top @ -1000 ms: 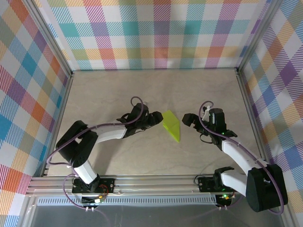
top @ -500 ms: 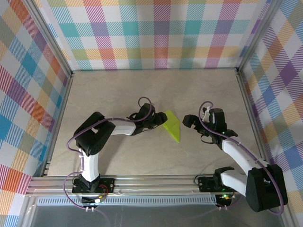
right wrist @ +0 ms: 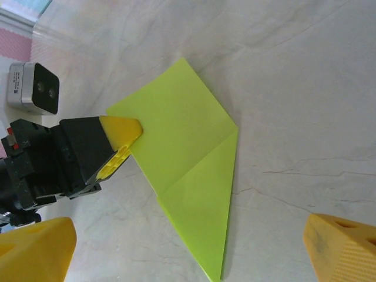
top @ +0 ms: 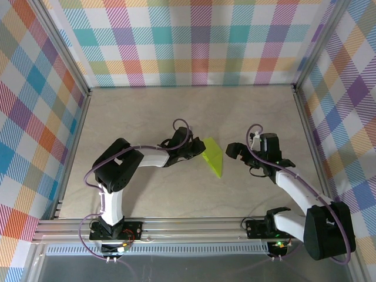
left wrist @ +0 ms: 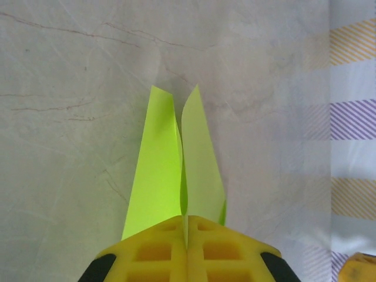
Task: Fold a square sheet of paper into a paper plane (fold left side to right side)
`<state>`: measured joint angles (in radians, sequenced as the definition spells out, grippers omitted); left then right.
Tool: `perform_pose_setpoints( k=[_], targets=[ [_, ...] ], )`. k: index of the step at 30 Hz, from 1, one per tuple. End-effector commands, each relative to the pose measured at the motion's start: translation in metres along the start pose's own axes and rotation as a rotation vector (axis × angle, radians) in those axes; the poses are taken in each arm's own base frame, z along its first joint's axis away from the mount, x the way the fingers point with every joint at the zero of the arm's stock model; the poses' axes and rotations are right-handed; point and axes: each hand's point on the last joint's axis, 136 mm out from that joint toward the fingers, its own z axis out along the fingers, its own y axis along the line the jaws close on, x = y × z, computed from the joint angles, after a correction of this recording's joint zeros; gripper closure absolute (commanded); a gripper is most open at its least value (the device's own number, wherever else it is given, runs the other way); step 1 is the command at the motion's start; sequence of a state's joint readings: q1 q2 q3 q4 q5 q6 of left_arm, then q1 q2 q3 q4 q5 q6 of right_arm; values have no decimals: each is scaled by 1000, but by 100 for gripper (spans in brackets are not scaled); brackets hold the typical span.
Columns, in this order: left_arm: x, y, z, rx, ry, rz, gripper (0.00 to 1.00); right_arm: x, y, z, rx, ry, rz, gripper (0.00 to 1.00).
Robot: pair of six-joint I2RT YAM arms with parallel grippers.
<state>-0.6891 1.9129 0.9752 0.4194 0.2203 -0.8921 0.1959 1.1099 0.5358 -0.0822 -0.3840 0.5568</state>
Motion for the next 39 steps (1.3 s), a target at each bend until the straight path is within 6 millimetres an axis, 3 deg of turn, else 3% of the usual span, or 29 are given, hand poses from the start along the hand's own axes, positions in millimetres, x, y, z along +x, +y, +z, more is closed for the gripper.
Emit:
perform_pose_setpoints(
  k=[1,6,10,17,20,30,35,39],
  targets=[
    [-21,-27,-34,115,-41,90,100,-4,31,0,-158,48,-63,5],
    [-27,-45,-80,258,-9,191,100,3,59,4,-346,140,-97,19],
    [-21,-65,-121,396,43,293,100,6,78,5,-485,192,-105,27],
    [4,-88,-157,535,134,425,100,4,106,3,-603,172,-189,26],
    [7,-87,-161,534,139,440,100,9,118,2,-645,198,-219,27],
    [17,-80,-158,516,197,441,100,19,140,5,-719,272,-251,48],
    [15,-74,-155,485,185,430,100,15,143,3,-714,248,-272,64],
    [16,-72,-154,482,191,426,100,13,141,6,-688,242,-269,69]
  ],
)
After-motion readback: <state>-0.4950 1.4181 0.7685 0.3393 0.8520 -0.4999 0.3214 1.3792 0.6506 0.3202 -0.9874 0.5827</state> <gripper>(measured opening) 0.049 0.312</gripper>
